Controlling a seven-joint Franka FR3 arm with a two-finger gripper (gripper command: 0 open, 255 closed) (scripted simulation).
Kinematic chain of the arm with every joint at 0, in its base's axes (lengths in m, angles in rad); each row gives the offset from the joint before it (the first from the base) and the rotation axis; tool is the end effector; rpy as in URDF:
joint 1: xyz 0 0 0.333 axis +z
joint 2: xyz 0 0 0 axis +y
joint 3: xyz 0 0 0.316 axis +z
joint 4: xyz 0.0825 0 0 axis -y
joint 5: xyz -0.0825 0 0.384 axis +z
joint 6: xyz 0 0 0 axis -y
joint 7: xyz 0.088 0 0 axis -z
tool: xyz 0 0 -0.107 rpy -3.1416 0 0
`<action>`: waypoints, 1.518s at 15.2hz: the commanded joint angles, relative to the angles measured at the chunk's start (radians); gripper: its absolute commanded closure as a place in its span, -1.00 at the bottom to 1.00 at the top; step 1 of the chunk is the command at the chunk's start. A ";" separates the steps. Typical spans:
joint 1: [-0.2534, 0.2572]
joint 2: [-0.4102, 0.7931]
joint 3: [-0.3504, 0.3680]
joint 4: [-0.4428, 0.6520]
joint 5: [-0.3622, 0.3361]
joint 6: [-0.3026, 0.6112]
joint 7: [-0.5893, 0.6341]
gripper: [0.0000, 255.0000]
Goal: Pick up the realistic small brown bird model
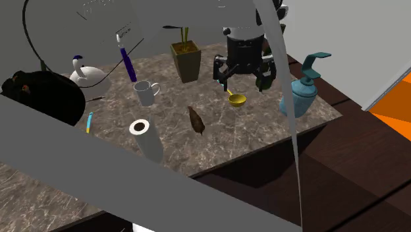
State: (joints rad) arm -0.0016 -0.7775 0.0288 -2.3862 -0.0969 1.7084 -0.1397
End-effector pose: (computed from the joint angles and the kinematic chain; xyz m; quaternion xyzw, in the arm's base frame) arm 0.3223 0.0021 0.5868 0.9935 0.0837 0.0460 0.0612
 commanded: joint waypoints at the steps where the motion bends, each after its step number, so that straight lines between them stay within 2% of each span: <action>1: 0.000 0.000 0.000 0.000 0.000 0.000 0.000 -1.00; 12: 0.098 0.255 0.068 -0.088 0.058 0.249 -0.028 -1.00; 23: 0.185 0.582 0.151 -0.079 0.091 0.477 -0.057 -1.00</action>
State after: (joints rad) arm 0.1763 -0.2266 0.1731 -2.4688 -0.0071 2.1654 -0.1919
